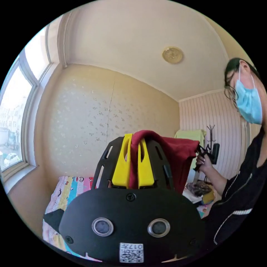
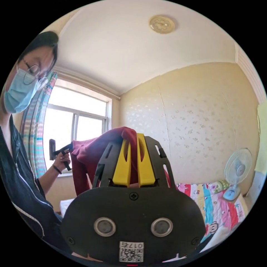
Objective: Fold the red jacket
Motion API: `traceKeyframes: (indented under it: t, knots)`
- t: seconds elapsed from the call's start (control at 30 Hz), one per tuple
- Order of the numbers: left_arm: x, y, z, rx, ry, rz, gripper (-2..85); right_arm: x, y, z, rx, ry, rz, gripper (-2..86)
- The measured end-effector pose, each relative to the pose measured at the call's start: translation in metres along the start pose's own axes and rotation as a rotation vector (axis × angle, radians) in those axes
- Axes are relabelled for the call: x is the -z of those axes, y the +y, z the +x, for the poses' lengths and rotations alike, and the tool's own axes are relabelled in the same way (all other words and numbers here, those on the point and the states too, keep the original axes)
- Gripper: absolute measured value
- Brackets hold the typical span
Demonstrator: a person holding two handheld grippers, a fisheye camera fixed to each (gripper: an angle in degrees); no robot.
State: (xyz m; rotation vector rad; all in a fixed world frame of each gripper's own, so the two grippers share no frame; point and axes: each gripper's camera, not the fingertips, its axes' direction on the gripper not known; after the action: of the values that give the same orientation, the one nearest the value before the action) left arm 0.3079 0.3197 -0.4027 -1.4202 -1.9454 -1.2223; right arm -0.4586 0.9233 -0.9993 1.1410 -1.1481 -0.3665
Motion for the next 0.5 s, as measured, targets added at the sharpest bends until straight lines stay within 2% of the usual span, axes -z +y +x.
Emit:
traceKeyframes:
  t: [0.03,0.1,0.17,0.23,0.37,0.5]
  knots:
    - [0.001,0.004,0.001,-0.031,0.021,-0.015,1.0,0.008,-0.007,-0.004,0.043,0.003,-0.03,4.7]
    - [0.012,0.019,0.002,-0.137,0.213,-0.036,0.9,0.025,-0.012,-0.011,0.105,0.013,-0.057,4.7]
    - [0.021,0.022,0.0,-0.127,0.338,-0.048,0.8,0.054,-0.016,-0.018,0.203,-0.038,-0.058,4.7]
    - [0.026,0.019,0.008,-0.142,0.365,-0.067,0.9,0.072,-0.023,-0.026,0.306,-0.083,-0.062,4.7]
    - [0.011,-0.007,0.023,-0.208,0.382,-0.116,1.2,0.077,-0.04,-0.043,0.54,-0.008,-0.155,4.6]
    - [-0.046,-0.026,0.004,-0.206,0.364,-0.167,2.0,0.044,-0.037,-0.021,0.567,0.025,-0.264,4.7]
